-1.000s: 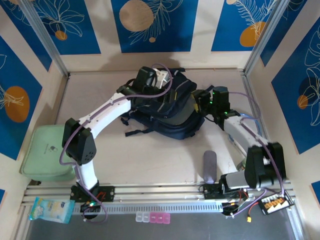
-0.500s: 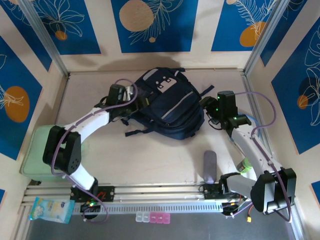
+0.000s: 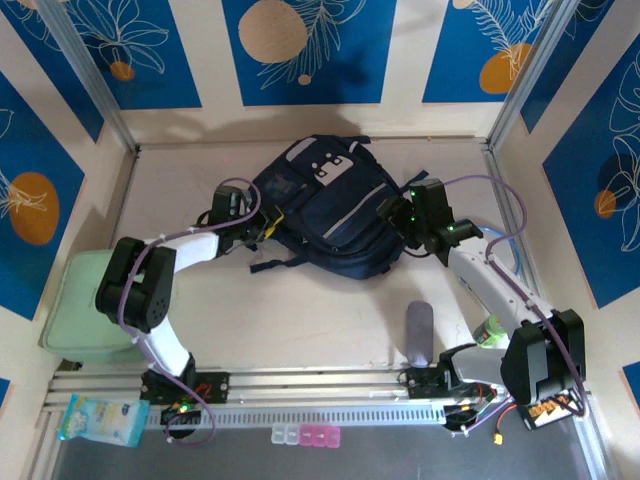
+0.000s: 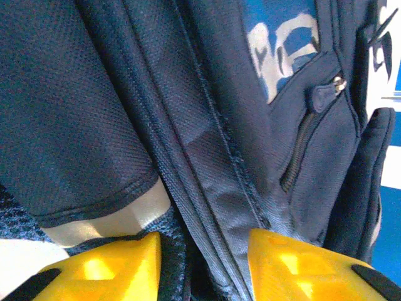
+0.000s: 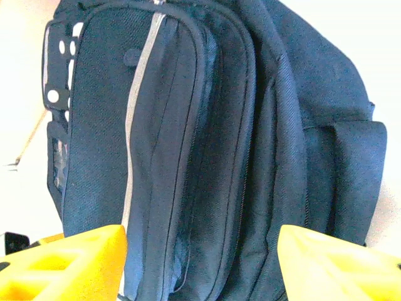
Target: Pack books, pencil case, and school supplies into a backpack
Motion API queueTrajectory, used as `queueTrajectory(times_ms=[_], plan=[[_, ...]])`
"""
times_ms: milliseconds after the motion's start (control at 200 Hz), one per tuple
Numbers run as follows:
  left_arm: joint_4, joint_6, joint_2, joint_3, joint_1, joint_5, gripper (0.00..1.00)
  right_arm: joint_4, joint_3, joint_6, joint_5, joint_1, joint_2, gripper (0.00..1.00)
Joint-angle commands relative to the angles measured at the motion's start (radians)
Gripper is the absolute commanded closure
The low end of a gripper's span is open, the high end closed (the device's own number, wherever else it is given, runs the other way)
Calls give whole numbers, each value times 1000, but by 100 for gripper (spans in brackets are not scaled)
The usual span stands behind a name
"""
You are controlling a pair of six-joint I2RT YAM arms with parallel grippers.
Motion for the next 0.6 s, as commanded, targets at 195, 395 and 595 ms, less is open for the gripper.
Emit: queueTrajectory(times_ms=[195, 395, 595], plan=[[-85, 33, -76, 10, -4, -84, 57, -25, 21, -2, 38, 19, 8, 35], [-130, 75, -176, -1, -7, -73, 55, -16, 25, -1, 34, 21, 23, 35], [-116, 56, -108, 47, -36, -9, 60, 0, 24, 15, 9, 29, 54, 35]])
